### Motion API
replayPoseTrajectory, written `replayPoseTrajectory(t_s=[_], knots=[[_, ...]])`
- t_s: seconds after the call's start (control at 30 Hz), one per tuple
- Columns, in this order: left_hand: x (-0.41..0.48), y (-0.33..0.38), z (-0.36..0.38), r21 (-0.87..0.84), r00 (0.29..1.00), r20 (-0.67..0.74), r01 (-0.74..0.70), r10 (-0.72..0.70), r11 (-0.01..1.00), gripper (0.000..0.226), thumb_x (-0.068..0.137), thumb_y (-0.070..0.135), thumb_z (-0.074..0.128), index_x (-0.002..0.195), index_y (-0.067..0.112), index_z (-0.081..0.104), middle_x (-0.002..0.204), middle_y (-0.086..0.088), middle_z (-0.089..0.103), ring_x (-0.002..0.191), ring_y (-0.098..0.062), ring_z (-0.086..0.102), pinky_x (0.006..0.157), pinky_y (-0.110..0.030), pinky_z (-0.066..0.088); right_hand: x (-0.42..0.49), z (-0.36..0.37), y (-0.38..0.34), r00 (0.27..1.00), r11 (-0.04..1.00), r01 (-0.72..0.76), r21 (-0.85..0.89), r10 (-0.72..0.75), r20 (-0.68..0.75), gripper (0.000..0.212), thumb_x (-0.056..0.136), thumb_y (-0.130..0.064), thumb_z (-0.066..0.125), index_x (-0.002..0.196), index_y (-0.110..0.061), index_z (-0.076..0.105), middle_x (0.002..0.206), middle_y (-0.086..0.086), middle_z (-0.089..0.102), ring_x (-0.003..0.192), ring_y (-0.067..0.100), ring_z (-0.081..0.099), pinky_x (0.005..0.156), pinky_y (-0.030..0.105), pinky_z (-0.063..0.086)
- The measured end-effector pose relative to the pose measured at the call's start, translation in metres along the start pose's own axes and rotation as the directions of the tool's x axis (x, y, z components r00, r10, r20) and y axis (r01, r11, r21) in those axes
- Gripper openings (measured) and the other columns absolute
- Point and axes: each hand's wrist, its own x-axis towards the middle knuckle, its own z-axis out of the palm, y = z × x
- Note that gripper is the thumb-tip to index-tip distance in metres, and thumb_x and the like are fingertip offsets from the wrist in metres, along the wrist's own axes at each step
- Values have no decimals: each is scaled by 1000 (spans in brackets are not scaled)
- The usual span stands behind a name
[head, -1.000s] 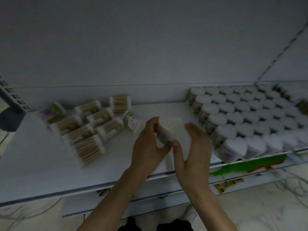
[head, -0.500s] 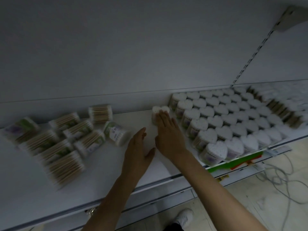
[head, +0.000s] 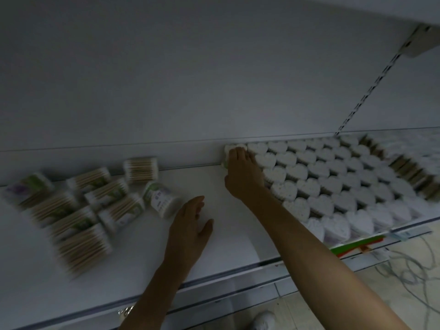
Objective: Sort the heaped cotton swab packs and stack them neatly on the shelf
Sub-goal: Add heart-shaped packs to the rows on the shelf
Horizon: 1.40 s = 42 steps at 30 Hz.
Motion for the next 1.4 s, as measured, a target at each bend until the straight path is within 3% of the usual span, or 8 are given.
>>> replayPoseTrajectory(t_s=[0.13,0.27,0.47,0.73,0.9,1.07,1.3,1.4], knots=[[-2,11,-5,-117,995,-92,18,-29,993,42,85,6,70,119,25,55,109,9,62,98,6,58,84,-8,43,-10,-3,-6,999,998,33,45,-31,-29,65,91,-20,50,145,0,21,156,22,12,145,34,7,119,42,4],[-19,23,-30,-354,926,-320,77,-198,932,33,89,2,63,102,32,58,97,16,63,87,10,60,79,-4,44,-34,0,-51,934,884,298,361,-192,-301,45,87,-24,48,123,2,52,124,23,52,113,41,51,98,46,41],[-46,11,-71,-283,850,-494,40,-182,958,35,92,1,59,97,35,58,89,14,63,80,6,59,70,-7,44,-65,39,-117,978,741,186,645,-203,-49,62,84,-48,61,138,-22,45,119,10,57,103,30,58,85,42,50],[-47,-8,-63,-48,994,-109,10,-15,999,81,77,32,77,142,31,28,138,20,38,125,4,38,100,-3,28,-99,9,-97,992,504,-121,855,43,115,56,83,-71,37,91,-19,56,83,-1,65,73,14,63,68,32,53],[-20,11,-47,26,998,12,-61,61,998,75,72,38,82,131,35,35,127,16,44,115,-4,44,101,-17,31,-115,-15,-74,990,758,-62,649,131,-58,52,93,-57,30,60,-17,39,52,-4,44,47,10,44,46,27,29],[-4,31,-30,-96,975,219,46,-24,994,62,80,26,76,124,37,33,109,13,57,101,-9,58,88,-23,45,-126,-13,-51,838,918,217,331,-2,-545,21,91,-26,52,79,-12,63,79,4,61,71,19,54,53,30,39],[24,34,-3,-6,983,182,13,-12,1000,21,91,39,52,110,29,56,108,3,63,90,-10,60,77,-21,47,-148,5,-42,876,940,208,271,-56,-479,27,91,-25,51,108,-11,67,109,5,69,102,21,61,87,26,41],[20,28,5,-8,949,312,53,-48,999,77,86,23,69,147,32,23,122,9,56,107,-11,58,82,-13,40,-139,13,-34,851,982,153,110,-75,-520,30,82,-19,51,103,-14,72,112,4,69,111,23,53,90,30,36]])
